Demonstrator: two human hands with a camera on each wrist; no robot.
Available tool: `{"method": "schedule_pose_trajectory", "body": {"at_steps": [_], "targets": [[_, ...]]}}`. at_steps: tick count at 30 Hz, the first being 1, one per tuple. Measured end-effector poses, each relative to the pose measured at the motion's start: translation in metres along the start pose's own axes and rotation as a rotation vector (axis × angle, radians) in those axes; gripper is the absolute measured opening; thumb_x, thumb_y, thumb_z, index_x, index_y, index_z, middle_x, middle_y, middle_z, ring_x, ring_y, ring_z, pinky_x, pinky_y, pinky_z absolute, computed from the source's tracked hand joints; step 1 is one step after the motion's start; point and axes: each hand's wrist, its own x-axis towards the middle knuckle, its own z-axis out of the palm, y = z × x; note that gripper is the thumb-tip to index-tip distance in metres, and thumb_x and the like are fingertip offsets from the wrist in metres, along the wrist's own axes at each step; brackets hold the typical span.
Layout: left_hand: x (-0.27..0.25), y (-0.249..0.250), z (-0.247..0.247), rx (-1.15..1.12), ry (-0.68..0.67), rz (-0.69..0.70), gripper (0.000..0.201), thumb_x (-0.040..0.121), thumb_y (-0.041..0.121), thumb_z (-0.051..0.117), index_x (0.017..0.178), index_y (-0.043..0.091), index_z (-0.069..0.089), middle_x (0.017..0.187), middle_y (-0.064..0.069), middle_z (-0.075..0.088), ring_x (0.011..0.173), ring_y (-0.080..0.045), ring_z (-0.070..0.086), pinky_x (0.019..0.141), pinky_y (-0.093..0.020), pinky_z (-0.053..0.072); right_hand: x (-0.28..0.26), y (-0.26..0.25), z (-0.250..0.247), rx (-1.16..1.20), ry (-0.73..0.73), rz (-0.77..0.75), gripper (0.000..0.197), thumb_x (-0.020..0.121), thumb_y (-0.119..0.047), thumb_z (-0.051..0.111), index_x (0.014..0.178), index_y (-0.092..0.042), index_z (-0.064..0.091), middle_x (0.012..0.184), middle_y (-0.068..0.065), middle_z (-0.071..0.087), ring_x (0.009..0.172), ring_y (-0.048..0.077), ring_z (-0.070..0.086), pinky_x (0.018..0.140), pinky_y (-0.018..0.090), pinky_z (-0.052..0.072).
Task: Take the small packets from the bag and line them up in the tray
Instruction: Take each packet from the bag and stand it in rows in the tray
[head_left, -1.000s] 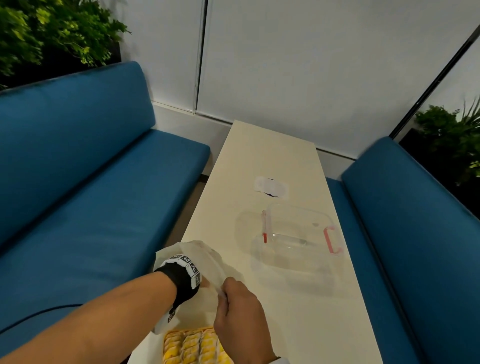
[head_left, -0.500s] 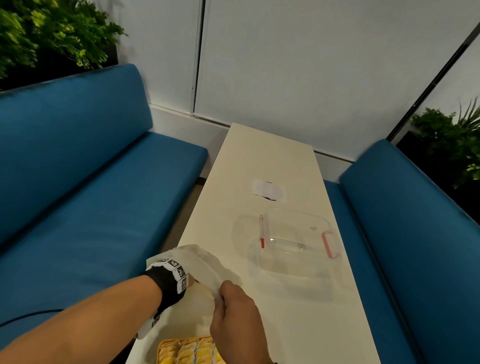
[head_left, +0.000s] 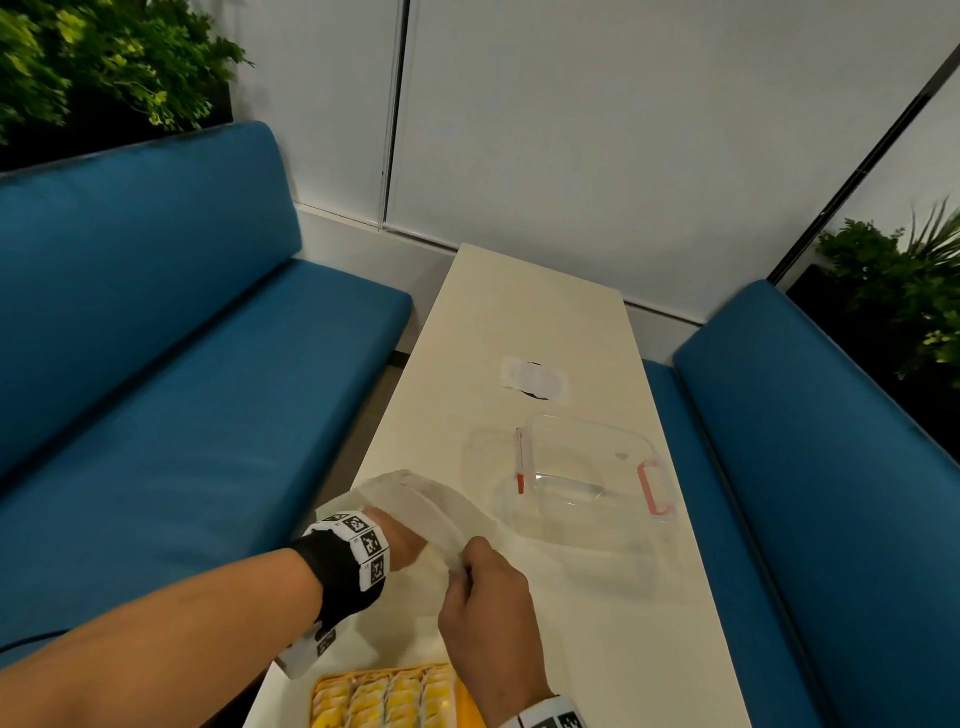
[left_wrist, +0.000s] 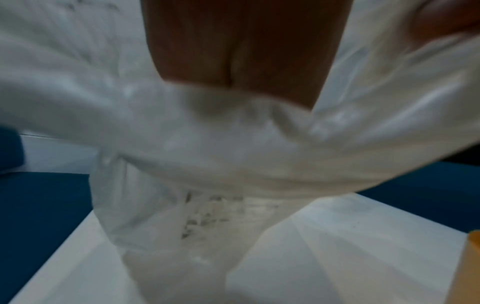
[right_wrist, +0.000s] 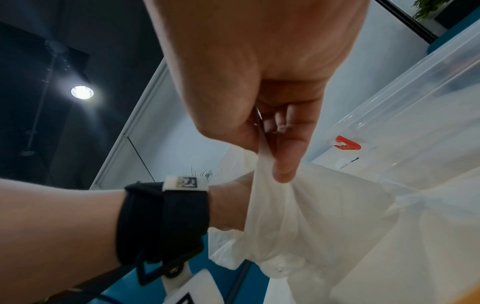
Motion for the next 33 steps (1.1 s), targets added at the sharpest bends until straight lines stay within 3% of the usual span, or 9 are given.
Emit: {"method": "schedule_pose_trajectory", "body": {"at_steps": [2,5,12,15,19,22,25,28,33], "targets": [[-0.001,0.012,-0.007,0.073,-0.055,0.043,0.028,0.107,0.014,0.040,0.128,0.011,0.059,0.121,-0.006,0.065,0.107,-0.020,0.061,0.098,-0.026,0.044,0.003,0.002,-0.001,0.000,0.022,0.011,0.018,0.099,-0.020,0.045,0.083,-0.025,0.038,0.082,-0.003,0.055,0.074,0.017,0.051,0.066,0.029,0.043],[-0.004,0.017,-0.006,0.008,-0.119,0.038,0.027,0.106,0.011,0.042,0.127,0.008,0.060,0.117,-0.009,0.063,0.094,-0.017,0.052,0.097,-0.030,0.047,0.008,0.005,-0.003,0.003,0.032,0.033,0.017,0.098,-0.019,0.047,0.083,-0.022,0.041,0.081,-0.001,0.059,0.073,0.018,0.054,0.060,0.025,0.041],[-0.018,0.001,-0.006,-0.272,0.161,0.244,0.035,0.099,0.006,0.052,0.124,0.023,0.069,0.124,0.008,0.068,0.112,-0.011,0.064,0.093,-0.016,0.045,0.020,0.012,-0.013,0.101,0.062,0.110,0.018,0.096,-0.017,0.051,0.079,-0.020,0.049,0.070,-0.003,0.060,0.062,0.013,0.058,0.052,0.022,0.046],[-0.033,0.001,-0.014,-0.417,0.294,0.307,0.030,0.098,0.013,0.061,0.124,0.024,0.070,0.124,0.009,0.064,0.107,-0.007,0.059,0.093,-0.012,0.043,0.028,0.023,-0.014,0.164,0.073,0.169,0.020,0.093,-0.016,0.052,0.074,-0.022,0.048,0.069,0.001,0.062,0.062,0.021,0.065,0.060,0.042,0.058],[-0.055,0.001,-0.019,-0.840,0.455,0.191,0.024,0.086,0.018,0.078,0.103,0.035,0.077,0.107,0.012,0.063,0.095,-0.004,0.060,0.083,-0.016,0.047,0.036,0.040,-0.013,0.202,0.072,0.214,0.019,0.086,-0.021,0.052,0.069,-0.023,0.045,0.066,0.004,0.062,0.062,0.030,0.064,0.057,0.049,0.058],[-0.072,0.005,-0.019,-1.268,0.453,0.018,0.025,0.083,0.012,0.082,0.095,0.034,0.079,0.101,-0.005,0.071,0.088,-0.011,0.066,0.079,-0.025,0.054,0.034,0.040,-0.017,0.204,0.034,0.213,0.021,0.087,-0.018,0.055,0.069,-0.023,0.046,0.069,0.003,0.062,0.064,0.028,0.066,0.060,0.048,0.059],[-0.088,0.013,-0.018,-1.769,0.385,-0.094,0.024,0.084,0.000,0.078,0.104,0.014,0.078,0.109,-0.024,0.071,0.088,-0.025,0.070,0.073,-0.031,0.059,0.024,0.034,-0.026,0.131,0.003,0.158,0.009,0.089,-0.024,0.063,0.088,-0.026,0.054,0.091,-0.005,0.062,0.080,0.013,0.063,0.072,0.034,0.056],[-0.104,0.020,-0.010,-2.013,0.337,-0.130,0.028,0.084,-0.003,0.075,0.111,0.005,0.074,0.114,-0.022,0.071,0.096,-0.029,0.073,0.075,-0.037,0.060,0.005,0.025,-0.036,0.095,0.071,0.040,0.030,0.087,-0.032,0.069,0.111,-0.033,0.050,0.110,-0.017,0.047,0.087,0.003,0.057,0.068,0.015,0.044],[-0.129,0.033,0.007,-2.190,0.255,-0.117,0.036,0.080,0.005,0.073,0.117,0.004,0.071,0.112,-0.019,0.074,0.096,-0.030,0.072,0.084,-0.044,0.060,-0.020,0.006,-0.042,0.511,-0.111,0.062,0.033,0.086,-0.032,0.075,0.115,-0.038,0.058,0.115,-0.016,0.059,0.082,0.013,0.068,0.062,0.029,0.057]]}}
